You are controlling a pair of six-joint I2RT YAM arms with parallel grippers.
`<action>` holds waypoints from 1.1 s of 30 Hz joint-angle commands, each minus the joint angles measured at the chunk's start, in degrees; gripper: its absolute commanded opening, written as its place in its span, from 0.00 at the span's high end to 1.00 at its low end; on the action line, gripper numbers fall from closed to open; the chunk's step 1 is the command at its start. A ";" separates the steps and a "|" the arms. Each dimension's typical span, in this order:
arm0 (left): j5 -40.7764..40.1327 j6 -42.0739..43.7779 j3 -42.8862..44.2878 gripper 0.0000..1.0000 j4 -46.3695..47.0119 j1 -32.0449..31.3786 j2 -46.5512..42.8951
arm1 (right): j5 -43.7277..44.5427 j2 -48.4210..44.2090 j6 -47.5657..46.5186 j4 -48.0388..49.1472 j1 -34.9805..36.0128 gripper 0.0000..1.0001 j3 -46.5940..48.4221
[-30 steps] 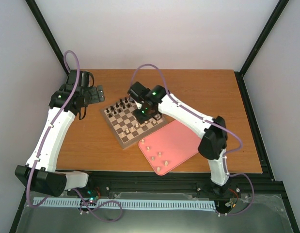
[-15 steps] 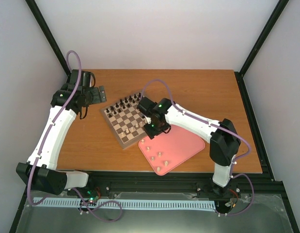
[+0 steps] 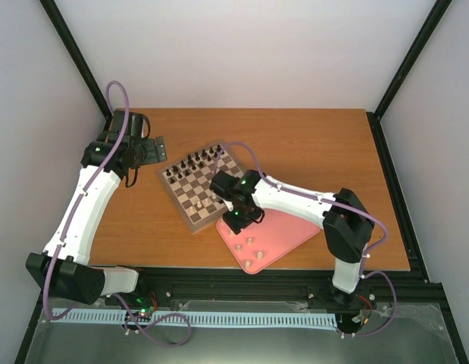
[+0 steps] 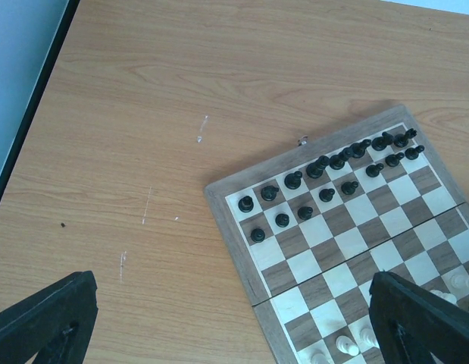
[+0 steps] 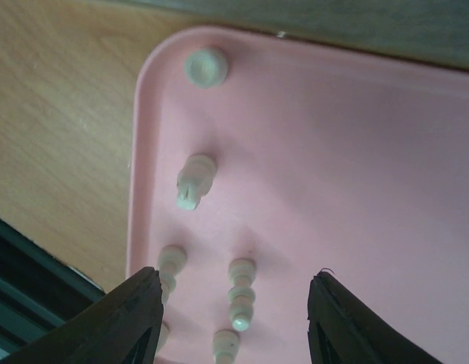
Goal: Set up the chess pieces on the board
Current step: Pick up the chess piece from the storage box.
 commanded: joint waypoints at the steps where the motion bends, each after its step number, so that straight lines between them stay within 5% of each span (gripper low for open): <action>1: 0.53 0.00 0.08 0.00 0.32 0.33 -0.25 | 0.80 -3.90 3.32 -0.12 0.70 0.47 -3.93; 33: 0.84 -0.04 -1.93 0.00 0.93 0.37 -1.48 | -4.21 -0.22 3.58 5.37 0.29 0.58 -12.34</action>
